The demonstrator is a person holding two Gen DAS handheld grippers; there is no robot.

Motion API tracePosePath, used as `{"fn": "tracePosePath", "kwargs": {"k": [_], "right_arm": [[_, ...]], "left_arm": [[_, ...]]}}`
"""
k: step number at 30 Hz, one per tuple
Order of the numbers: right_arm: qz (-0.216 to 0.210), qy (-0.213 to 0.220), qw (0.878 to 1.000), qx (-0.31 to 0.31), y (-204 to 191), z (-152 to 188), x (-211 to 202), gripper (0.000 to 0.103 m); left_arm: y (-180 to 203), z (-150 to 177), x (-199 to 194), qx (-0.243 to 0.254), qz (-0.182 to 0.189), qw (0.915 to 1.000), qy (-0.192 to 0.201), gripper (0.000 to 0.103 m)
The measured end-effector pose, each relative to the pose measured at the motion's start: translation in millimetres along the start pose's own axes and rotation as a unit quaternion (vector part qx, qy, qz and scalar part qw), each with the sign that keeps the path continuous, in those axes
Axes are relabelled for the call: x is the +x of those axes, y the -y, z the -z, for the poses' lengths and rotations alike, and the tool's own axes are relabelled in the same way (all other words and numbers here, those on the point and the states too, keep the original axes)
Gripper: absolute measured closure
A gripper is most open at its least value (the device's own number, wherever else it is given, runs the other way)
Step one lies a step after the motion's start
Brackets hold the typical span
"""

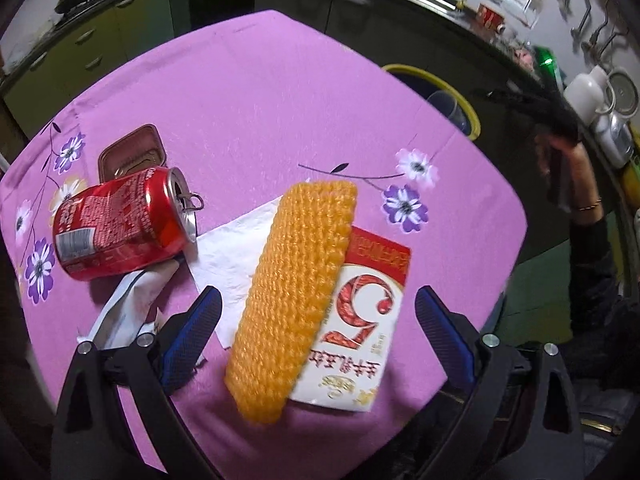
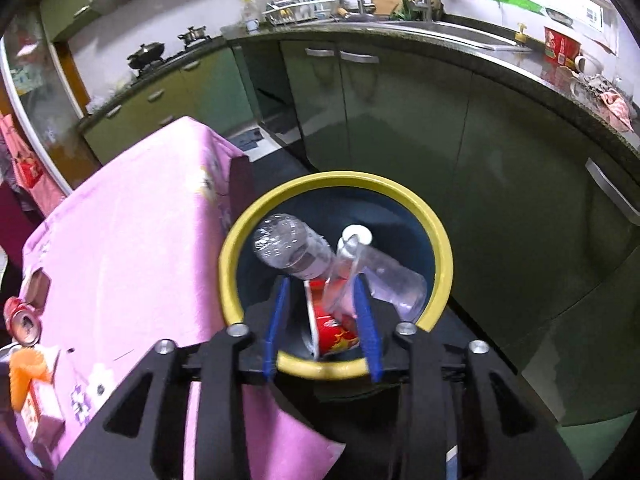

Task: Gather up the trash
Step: 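Carry the plastic cup with the right tool over the bin and release, then grasp the orange mesh sponge with the left tool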

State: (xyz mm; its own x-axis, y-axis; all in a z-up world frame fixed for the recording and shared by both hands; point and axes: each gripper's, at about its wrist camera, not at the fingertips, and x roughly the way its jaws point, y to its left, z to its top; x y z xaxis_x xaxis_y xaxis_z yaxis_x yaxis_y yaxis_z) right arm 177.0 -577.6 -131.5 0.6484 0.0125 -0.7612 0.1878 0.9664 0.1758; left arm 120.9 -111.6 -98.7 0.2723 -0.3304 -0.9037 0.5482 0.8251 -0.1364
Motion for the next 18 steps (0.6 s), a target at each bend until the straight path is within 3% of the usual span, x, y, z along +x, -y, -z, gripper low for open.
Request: {"fn": "tracePosePath", "kwargs": {"k": [3,7,10,18], "right_arm": [[-0.011,0.004,1.0,-0.005,-8.0,4.3,-10.6,0.065],[-0.029,0.01,0.999,-0.015,-22.3,6.5,-20.0,0.065],[-0.04,0.009,0.999,-0.021,-31.4,6.0,-20.5,0.065],[-0.056,-0.003,0.998,-0.029,-44.1,9.8,-12.2,0.065]], "left_arm": [[-2.3,-2.7,5.3,0.007,-0.006,1.0,-0.001,0.011],[-7.7,-6.3,9.6,0.007,-0.006,0.9999,-0.005,0.022],[-11.1,-9.5,14.2,0.009,-0.008,0.9998,-0.015,0.039],[-13.0,-13.5,16.1,0.024,-0.008,0.9995,-0.016,0.051]]}}
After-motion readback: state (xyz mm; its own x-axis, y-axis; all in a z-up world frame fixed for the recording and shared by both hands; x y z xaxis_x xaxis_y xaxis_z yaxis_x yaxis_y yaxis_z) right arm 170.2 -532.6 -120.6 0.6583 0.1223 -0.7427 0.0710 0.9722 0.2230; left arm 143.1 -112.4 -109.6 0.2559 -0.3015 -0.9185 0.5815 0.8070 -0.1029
